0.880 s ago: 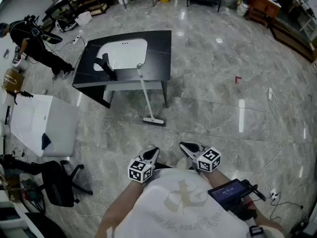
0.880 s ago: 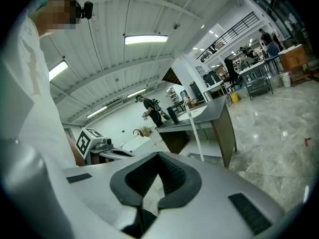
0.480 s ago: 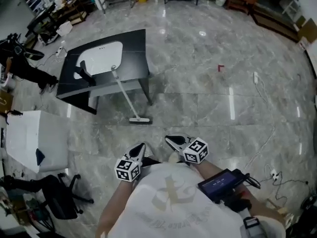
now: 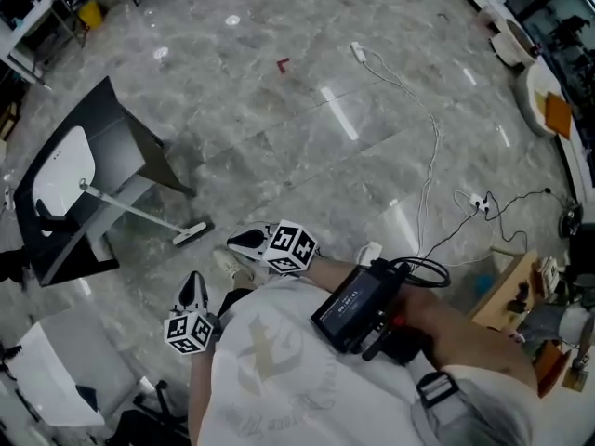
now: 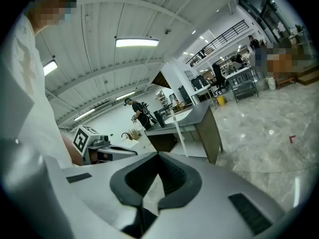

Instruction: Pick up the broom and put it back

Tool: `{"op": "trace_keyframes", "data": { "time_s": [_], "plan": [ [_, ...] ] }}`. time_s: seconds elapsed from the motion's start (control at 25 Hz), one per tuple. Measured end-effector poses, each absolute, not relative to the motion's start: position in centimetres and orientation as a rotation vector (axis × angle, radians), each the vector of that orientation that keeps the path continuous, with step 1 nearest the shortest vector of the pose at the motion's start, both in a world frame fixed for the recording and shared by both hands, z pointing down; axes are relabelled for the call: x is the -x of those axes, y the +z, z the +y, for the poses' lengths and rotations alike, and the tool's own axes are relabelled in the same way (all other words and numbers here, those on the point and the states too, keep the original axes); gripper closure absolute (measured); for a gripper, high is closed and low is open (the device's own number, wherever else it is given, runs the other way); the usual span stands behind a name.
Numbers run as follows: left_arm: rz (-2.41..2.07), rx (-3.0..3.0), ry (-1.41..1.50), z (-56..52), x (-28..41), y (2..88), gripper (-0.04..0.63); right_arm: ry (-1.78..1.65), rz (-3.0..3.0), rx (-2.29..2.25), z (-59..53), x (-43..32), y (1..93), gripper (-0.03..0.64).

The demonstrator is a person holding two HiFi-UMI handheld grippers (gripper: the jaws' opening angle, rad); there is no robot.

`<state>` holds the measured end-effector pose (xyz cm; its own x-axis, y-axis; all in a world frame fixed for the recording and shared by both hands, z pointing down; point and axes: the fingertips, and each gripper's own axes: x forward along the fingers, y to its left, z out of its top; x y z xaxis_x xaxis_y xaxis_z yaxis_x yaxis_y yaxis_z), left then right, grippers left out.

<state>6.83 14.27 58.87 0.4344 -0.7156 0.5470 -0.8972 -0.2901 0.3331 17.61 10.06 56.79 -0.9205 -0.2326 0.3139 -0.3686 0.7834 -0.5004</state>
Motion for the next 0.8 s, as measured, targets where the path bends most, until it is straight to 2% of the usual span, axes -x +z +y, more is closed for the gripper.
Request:
{"op": "trace_keyframes", "data": {
  "time_s": [0.28, 0.8],
  "plan": [
    [-1.323, -2.095, 0.398, 9.9, -4.8, 58.8, 0.583, 0.850, -2.698, -0.541, 6.2, -17.3, 56.5, 0.600],
    [-1.317, -2.091, 0.395, 4.0, 4.8, 58.6, 0.583, 0.887, -2.664, -0.646, 0.7, -9.6, 55.8, 0.600]
  ]
}}
